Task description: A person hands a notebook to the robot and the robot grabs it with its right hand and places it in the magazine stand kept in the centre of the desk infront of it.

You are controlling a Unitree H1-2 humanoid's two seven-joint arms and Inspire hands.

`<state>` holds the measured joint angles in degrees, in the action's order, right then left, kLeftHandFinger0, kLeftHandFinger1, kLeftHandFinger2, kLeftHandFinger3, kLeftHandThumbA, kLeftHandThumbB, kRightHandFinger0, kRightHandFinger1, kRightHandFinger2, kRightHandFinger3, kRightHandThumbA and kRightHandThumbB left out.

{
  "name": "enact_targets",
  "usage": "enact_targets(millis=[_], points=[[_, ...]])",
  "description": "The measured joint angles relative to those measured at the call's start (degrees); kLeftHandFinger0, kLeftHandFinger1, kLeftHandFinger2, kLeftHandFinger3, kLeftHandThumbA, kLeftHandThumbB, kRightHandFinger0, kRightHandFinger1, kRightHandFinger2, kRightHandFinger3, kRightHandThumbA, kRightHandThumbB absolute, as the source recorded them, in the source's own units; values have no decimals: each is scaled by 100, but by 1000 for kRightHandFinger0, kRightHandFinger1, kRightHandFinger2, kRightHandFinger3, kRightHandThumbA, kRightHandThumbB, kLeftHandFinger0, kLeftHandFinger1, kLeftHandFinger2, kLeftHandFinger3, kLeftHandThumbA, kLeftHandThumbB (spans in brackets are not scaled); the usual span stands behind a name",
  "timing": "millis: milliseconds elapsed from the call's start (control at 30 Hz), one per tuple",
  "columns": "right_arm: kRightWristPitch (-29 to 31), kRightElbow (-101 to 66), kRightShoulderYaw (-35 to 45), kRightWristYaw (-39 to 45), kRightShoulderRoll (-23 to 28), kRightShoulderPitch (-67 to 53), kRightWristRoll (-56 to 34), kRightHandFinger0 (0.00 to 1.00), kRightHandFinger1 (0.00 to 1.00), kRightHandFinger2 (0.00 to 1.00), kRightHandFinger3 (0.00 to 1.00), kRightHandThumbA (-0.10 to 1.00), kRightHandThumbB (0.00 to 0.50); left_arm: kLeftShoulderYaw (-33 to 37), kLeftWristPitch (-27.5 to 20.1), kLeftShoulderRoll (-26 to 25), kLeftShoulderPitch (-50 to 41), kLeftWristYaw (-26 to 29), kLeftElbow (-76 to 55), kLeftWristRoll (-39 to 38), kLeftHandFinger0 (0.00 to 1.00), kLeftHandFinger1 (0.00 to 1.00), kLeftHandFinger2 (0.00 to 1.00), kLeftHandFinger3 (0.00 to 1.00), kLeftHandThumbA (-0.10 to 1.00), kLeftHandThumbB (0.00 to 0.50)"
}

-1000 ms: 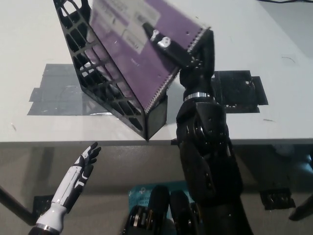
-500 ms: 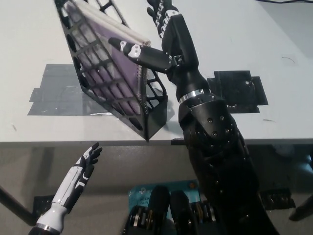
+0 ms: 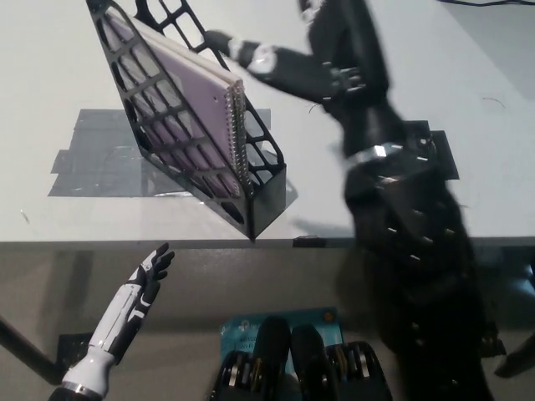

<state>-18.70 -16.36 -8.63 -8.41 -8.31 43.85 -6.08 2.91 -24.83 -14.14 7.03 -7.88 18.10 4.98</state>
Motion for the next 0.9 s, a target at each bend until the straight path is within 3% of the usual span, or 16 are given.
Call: enact_targets(millis=[400,467,533,600,800,900], points=[[-427,-2265,198,225,699,-1200,-78,1000,1000,1000,1000,951,347,17,-1,21,-346,6,-16,16,1000,1000,1000,1000,1000,500],[-481,-2534,242,311,940,-1748,-127,1000,1000,1000,1000,933,311,39,-1,45,-427,6,-15,16,1000,1000,1000,1000,1000,500],[-496,-2606,249,361,1056,-2073,-153,1000,1000,1000,1000,928,307,40,-1,59,-449,5,-16,14,1000,1000,1000,1000,1000,500],[-498,-2617,251,435,1162,-2535,-201,1000,1000,1000,1000,952,256,41,-1,68,-490,6,-35,13,995,1000,1000,1000,1000,500],[-321,-2210,270,669,1437,-3545,-264,1000,1000,1000,1000,949,229,38,-1,80,-539,6,-44,12,942,1000,1000,1000,1000,500],[-99,-1644,315,776,1579,-4026,-259,1000,1000,1000,1000,956,194,36,-1,99,-538,6,-41,11,978,1000,1000,1000,1000,500]])
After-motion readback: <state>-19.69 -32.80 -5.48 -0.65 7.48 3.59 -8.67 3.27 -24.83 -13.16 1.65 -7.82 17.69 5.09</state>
